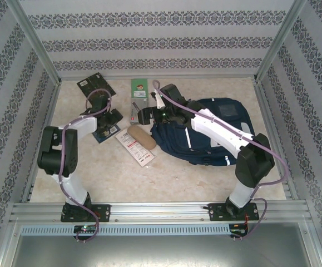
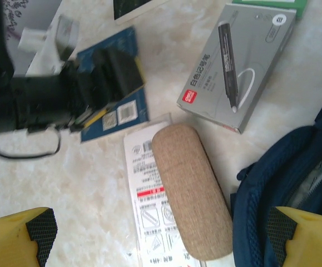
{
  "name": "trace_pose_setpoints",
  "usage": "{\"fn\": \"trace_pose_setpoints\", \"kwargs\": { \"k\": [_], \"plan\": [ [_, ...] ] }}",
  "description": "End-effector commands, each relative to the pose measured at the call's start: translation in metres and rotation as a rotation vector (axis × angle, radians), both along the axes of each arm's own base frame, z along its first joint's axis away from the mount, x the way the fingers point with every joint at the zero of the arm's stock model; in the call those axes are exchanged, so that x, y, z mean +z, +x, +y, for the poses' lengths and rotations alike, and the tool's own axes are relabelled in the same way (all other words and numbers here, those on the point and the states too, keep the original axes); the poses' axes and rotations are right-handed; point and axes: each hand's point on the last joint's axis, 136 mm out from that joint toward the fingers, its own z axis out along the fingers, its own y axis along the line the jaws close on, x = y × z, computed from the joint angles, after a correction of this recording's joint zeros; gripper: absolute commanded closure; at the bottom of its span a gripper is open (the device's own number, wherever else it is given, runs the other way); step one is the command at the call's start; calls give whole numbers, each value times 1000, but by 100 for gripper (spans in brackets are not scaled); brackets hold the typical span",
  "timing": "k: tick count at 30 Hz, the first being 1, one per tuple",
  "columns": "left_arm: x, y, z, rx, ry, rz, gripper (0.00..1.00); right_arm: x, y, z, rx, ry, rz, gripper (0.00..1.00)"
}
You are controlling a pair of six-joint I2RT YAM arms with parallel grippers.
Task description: Pack the student bag
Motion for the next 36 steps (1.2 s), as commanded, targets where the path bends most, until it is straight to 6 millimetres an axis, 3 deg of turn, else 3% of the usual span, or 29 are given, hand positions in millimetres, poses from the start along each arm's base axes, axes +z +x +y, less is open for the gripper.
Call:
{"fn": "trace_pose_setpoints", "kwargs": {
  "k": [1, 6, 9, 12, 18, 21, 25, 28, 33, 36],
  "plan": [
    [-17, -59, 23, 69, 58, 152, 5, 4, 3, 9, 7, -63, -38, 2],
    [-13, -103, 26, 61, 70, 176, 5, 0, 8, 19, -60, -17, -10, 2],
    [-13, -130, 29, 71, 72, 188, 5, 3, 8, 35, -25, 101, 28, 2],
    [-15, -155, 29, 75, 60, 195, 5, -4, 5, 51, 22, 71, 49, 2],
    [25, -168, 39, 94, 99, 120, 3, -20, -9, 86, 119, 64, 62, 2],
    [40, -179, 55, 153, 154, 131, 8, -33, -17, 106, 174, 72, 94, 11],
    [38, -194, 79, 249, 180, 151, 26, -47, -26, 129, 225, 90, 123, 27],
    [31, -190, 90, 300, 138, 125, 34, -52, -32, 140, 244, 94, 134, 30],
    [35, -148, 103, 296, 113, 22, 57, -57, -42, 148, 266, 89, 150, 31],
    [36, -130, 115, 305, 135, 10, 62, -58, -45, 146, 265, 80, 148, 31]
  ]
}}
